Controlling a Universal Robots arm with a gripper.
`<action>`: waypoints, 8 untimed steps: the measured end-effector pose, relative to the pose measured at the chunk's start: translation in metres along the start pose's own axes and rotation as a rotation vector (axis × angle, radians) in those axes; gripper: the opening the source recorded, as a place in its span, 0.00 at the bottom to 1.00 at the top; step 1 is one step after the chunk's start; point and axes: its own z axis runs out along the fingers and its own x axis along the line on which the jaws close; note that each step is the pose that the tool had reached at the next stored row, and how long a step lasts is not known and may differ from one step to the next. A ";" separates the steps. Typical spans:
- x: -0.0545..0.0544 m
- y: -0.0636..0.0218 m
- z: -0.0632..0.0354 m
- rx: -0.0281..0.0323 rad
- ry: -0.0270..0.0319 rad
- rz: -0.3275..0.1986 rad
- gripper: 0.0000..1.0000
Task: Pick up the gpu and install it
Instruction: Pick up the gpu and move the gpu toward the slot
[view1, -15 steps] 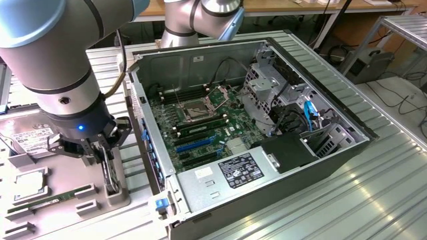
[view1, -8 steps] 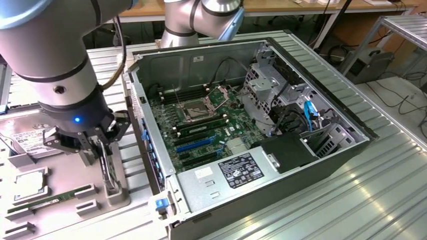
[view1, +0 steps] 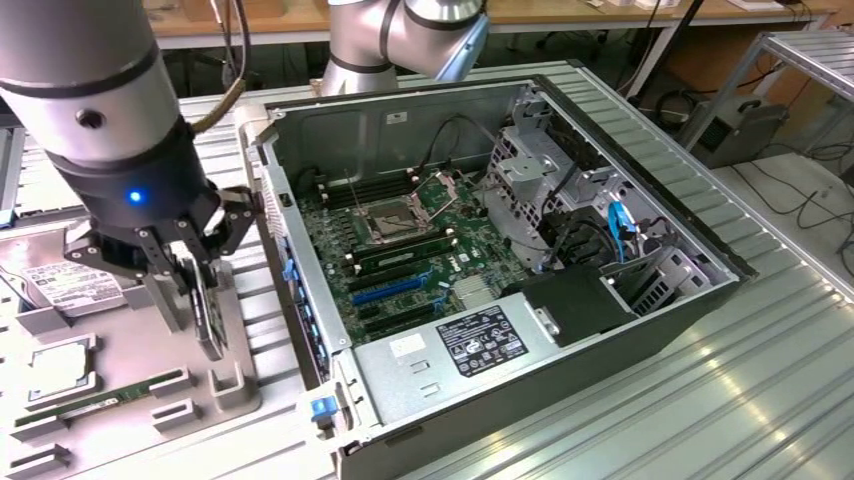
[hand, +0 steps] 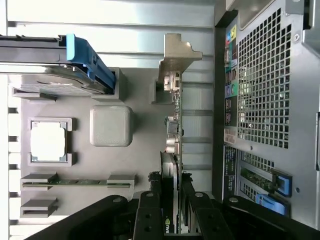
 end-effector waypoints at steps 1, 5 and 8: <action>0.000 0.0000 -0.0039 0.0001 0.0002 0.000 0.26; -0.002 -0.0001 -0.0233 0.0000 0.0002 0.000 0.26; -0.005 -0.0013 -0.0400 0.0000 0.0008 0.000 0.26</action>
